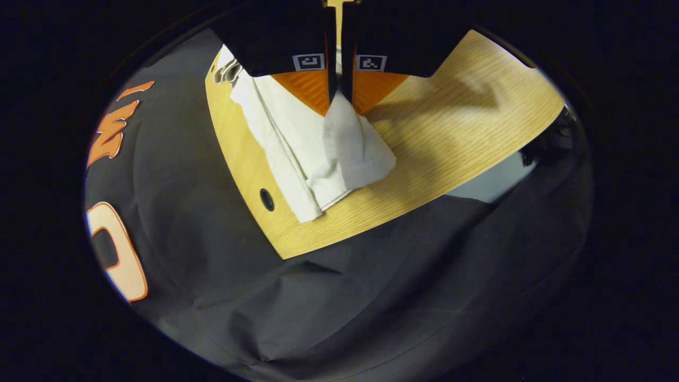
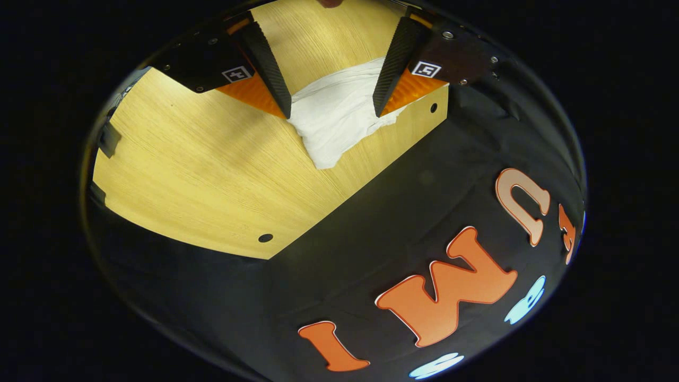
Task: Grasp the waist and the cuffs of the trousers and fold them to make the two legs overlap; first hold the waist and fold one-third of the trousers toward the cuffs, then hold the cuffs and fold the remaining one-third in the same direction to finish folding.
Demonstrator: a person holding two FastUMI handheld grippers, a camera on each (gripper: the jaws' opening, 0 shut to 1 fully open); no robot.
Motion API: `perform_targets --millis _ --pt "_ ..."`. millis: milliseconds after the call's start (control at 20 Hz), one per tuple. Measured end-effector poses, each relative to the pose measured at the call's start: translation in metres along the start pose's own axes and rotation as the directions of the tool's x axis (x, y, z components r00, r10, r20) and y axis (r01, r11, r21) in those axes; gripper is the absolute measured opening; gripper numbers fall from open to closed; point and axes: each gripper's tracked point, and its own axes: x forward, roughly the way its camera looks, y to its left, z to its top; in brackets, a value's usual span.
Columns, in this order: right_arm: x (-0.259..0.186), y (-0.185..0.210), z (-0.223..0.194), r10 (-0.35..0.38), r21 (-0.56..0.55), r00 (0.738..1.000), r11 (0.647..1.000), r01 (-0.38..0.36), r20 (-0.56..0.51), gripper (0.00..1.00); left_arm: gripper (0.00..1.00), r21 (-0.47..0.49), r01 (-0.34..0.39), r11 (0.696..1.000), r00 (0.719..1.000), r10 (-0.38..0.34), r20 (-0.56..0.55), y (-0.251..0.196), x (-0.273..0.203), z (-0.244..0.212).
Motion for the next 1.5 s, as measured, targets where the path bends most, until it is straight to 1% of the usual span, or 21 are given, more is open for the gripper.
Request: perform_targets --millis 50,150,250,400,450,600,750,900,950,1200,1350,1500 --pt "-0.001 -0.002 0.002 -0.001 -0.007 1.0 1.0 0.001 0.002 0.93 0.07 0.023 0.014 1.0 1.0 -0.014 0.01 -0.008 -0.007 0.001" --pt "-0.002 -0.006 0.005 -0.007 -0.021 1.0 1.0 0.007 0.004 0.94 0.07 0.057 0.063 0.996 0.998 -0.065 0.022 -0.035 -0.019 0.002" --pt "-0.003 -0.009 0.008 -0.002 -0.033 1.0 0.999 0.002 0.003 0.97 0.06 0.083 0.118 0.99 0.992 -0.121 0.04 -0.067 -0.034 0.0" --pt "-0.004 -0.016 0.009 0.0 -0.07 1.0 0.998 -0.001 -0.006 0.98 0.07 0.128 0.189 0.974 0.978 -0.198 0.059 -0.121 -0.056 0.001" --pt "-0.003 -0.022 0.01 -0.008 -0.087 1.0 0.996 0.007 -0.01 0.99 0.07 0.142 0.213 0.967 0.973 -0.223 0.062 -0.14 -0.064 -0.004" --pt "-0.004 -0.029 0.015 0.007 -0.113 1.0 0.994 -0.01 -0.022 0.98 0.07 0.194 0.268 0.944 0.957 -0.284 0.059 -0.192 -0.081 -0.018" --pt "-0.008 -0.039 0.024 0.021 -0.121 0.999 0.992 -0.024 -0.026 0.99 0.07 0.227 0.309 0.923 0.943 -0.329 0.054 -0.246 -0.088 -0.042" --pt "-0.01 -0.054 0.033 0.028 -0.129 0.999 0.991 -0.032 -0.035 0.98 0.09 0.245 0.341 0.907 0.933 -0.359 0.031 -0.29 -0.085 -0.072" --pt "-0.011 -0.06 0.037 0.035 -0.128 0.999 0.991 -0.039 -0.036 0.99 0.07 0.253 0.351 0.901 0.93 -0.367 0.017 -0.305 -0.083 -0.084" --pt "-0.015 -0.093 0.056 0.04 -0.097 0.999 0.994 -0.043 -0.033 0.98 0.07 0.32 0.382 0.867 0.92 -0.388 -0.046 -0.37 -0.072 -0.144" --pt "-0.017 -0.115 0.066 0.029 -0.083 0.999 0.996 -0.031 -0.028 0.98 0.07 0.352 0.399 0.846 0.914 -0.395 -0.087 -0.404 -0.064 -0.179" --pt "-0.016 -0.127 0.076 0.028 -0.073 0.999 0.997 -0.029 -0.018 0.98 0.07 0.386 0.418 0.823 0.908 -0.398 -0.134 -0.424 -0.058 -0.217"
